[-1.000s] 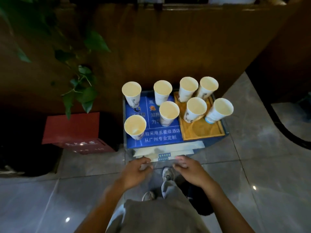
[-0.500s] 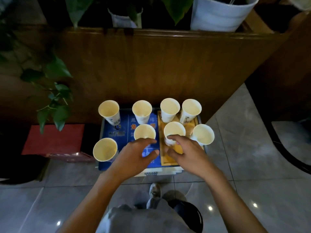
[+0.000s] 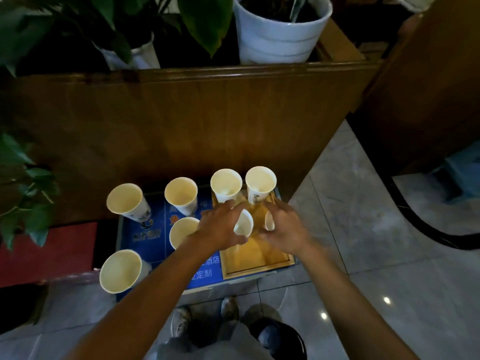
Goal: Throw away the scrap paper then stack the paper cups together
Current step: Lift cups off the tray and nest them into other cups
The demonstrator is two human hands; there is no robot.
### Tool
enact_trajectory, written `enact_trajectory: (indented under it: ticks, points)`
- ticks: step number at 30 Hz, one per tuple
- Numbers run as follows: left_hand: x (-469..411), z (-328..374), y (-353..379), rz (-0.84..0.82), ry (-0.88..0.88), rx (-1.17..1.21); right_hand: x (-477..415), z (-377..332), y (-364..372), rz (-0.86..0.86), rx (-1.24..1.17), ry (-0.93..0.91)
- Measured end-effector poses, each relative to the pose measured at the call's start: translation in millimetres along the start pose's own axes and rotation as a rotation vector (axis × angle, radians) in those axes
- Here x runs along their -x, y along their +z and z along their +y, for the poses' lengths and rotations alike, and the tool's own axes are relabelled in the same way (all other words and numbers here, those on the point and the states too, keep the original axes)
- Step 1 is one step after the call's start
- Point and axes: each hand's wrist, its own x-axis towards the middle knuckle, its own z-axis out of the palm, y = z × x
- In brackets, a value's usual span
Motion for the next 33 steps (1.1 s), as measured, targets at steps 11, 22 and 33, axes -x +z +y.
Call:
enact_trajectory:
  ticks: [11, 22, 33]
  points:
    - [-17, 4, 8, -0.09, 0.015, -0.065, -22, 19, 14, -0.03, 0.3, 0.147]
    - [-15, 0, 7, -0.055, 0.051, -0.051, -24, 22, 16, -0.096, 0.361, 0.061]
    - [10, 3, -43, -0.025, 0.071, 0.108, -2, 3, -37, 0.005, 0.187, 0.098]
